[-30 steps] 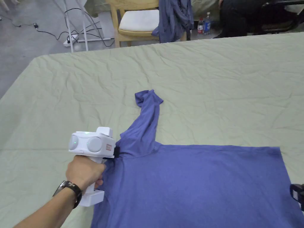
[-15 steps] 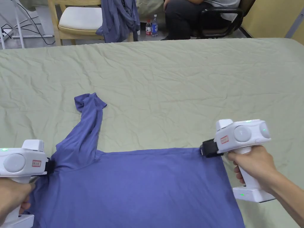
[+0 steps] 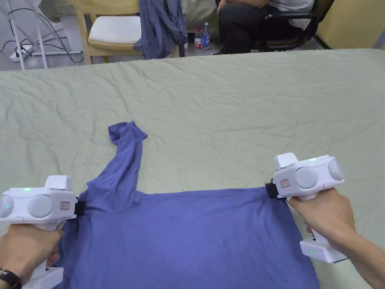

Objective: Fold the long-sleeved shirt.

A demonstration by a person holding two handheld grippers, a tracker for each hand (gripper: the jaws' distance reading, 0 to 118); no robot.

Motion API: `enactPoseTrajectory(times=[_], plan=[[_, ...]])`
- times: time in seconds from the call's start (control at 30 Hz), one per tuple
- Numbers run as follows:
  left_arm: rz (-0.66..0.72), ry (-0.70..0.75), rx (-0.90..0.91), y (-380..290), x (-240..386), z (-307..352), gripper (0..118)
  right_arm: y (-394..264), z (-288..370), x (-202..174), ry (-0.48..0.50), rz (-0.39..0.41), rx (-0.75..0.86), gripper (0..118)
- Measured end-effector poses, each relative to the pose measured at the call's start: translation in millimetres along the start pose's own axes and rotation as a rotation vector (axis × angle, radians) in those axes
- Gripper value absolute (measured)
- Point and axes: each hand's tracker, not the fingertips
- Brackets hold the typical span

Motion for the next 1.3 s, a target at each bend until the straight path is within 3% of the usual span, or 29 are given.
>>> enactPoseTrajectory(times=[0.07,0.2,0.43,0.73,1.03,1.3], plan=[[0.011,-0.026,0.041,1,-1,21,2,-1,22,-3,-0.020,0.040,0.054,6],[0.007,-0.071,0.136,5,-1,79,2,-3,76,0,0.028,-0.014,0.164,6],[-0.070,-0.078,0.310,15,5,206,2,-20,198,-4,0.010,0.065,0.362,6],[-0.100,-0.060,0.543,35,3,378,2,-27,367,1,-0.010,0.045,0.614,6],[-0.141,0.003,0.750,75,2,518,2,2,505,5,-0.049,0.061,0.793,6],[-0.119,0.014,0.887,117,0,613,2,45,600,22,-0.072,0.021,0.914,6]])
